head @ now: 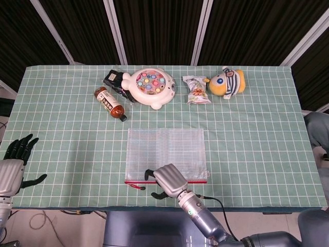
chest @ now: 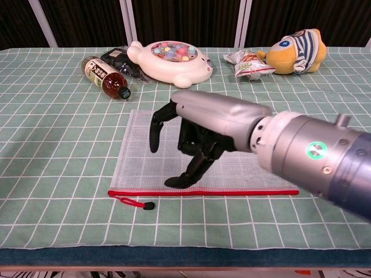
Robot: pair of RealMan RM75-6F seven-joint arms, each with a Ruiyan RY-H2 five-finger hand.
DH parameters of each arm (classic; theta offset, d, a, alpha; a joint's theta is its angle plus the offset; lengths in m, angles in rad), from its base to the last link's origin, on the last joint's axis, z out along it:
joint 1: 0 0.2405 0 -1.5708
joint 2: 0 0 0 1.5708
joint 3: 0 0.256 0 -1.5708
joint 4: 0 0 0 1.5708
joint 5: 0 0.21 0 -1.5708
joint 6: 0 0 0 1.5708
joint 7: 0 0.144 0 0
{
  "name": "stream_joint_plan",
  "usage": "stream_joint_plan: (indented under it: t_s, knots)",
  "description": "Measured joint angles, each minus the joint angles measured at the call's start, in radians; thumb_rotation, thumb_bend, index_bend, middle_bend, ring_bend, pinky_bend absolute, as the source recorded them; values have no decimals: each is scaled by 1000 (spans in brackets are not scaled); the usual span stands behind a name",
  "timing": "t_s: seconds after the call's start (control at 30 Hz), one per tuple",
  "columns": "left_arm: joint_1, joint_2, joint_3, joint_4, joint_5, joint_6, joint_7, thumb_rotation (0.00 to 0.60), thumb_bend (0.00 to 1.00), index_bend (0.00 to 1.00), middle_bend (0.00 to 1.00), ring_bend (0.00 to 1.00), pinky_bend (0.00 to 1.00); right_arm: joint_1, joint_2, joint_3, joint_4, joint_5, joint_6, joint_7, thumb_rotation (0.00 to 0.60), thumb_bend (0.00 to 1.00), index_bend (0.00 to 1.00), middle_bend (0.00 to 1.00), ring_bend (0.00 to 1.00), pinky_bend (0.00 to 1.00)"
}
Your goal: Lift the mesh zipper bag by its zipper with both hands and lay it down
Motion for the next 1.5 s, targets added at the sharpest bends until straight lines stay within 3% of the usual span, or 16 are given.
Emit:
stream_joint_plan:
  t_s: [0.23,0.73,1.13,1.5]
  knots:
    - [-3,4,0,0,-2,-7,-14,600,51,0,0,0,0,46,-138,-1,119,72,29,-37,600,339,467,1000,1000,1000]
    - [-6,4,-5,5,-8,-9,-28,600,51,0,0,0,0,97,-334,7,354,164,33,-37,600,414,517,1000,1000,1000]
    - [-7,7,-6,3,-18,-18,-38,600,51,0,0,0,0,115,-411,15,471,183,17,-21,600,416,517,1000,1000,1000]
    - [-6,10,-6,0,-20,-18,-44,600,51,0,0,0,0,112,-438,27,503,161,23,5,600,419,518,1000,1000,1000]
